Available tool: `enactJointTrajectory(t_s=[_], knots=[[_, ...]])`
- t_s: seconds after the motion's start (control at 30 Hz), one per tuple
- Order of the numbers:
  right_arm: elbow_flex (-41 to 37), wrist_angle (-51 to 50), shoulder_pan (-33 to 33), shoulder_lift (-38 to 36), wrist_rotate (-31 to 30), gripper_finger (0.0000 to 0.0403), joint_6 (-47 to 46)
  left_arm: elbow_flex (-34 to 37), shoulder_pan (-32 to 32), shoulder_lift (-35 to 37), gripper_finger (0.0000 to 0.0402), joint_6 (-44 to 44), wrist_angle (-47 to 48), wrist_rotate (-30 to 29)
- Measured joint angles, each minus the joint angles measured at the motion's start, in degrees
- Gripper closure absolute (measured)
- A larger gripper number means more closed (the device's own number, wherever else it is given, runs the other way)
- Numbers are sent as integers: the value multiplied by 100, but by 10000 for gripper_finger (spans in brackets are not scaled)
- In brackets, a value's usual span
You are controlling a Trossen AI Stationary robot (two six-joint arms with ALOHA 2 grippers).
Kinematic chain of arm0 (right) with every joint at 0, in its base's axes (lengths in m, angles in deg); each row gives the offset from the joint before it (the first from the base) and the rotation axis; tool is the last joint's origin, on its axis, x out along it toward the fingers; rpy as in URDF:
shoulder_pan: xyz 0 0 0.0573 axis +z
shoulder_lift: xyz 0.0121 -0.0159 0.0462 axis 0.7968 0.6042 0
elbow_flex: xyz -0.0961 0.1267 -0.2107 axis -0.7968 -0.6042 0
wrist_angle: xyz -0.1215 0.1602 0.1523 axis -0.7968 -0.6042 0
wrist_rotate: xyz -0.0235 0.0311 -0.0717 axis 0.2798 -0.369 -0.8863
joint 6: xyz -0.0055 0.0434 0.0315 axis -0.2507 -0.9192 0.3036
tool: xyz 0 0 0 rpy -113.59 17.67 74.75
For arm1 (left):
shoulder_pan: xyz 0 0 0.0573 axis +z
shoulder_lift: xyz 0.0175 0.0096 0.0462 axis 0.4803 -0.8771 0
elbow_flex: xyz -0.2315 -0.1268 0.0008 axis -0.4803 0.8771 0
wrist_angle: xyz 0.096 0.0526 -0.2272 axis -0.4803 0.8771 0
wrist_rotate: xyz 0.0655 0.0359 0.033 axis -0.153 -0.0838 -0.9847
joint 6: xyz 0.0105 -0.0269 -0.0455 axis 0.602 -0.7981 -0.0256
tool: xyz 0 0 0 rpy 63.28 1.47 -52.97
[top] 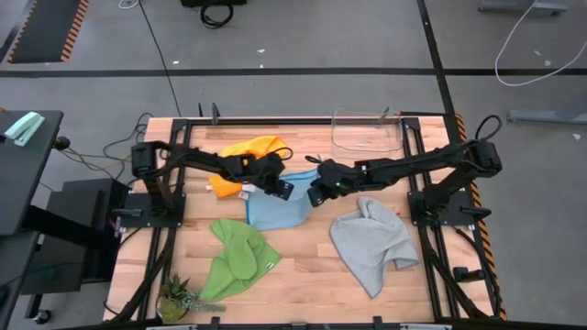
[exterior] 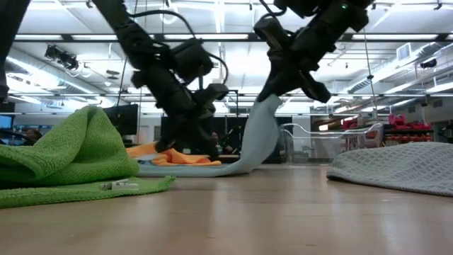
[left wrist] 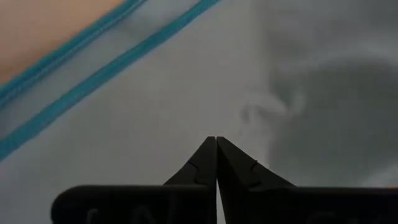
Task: Fold microfiber towels
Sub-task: Fold the blue microfiber cloth
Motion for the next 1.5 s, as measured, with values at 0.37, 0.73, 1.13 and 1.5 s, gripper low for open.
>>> enactJointTrajectory(t_s=[0.37, 0.73, 1.13, 1.5], knots=[[438, -52, 392, 546, 158, 402, 205, -1279, 46, -993, 387, 633, 1139, 78], [357, -931, 625, 216, -236, 402, 131, -1510, 43, -1164, 390, 511, 1031, 97], [359, -1160, 708, 218, -238, 402, 41, -2341, -24, -1640, 381, 884, 1170, 354], [359, -1110, 608, 218, -238, 402, 195, -2343, 243, -276, 393, 1879, 2881, -85]])
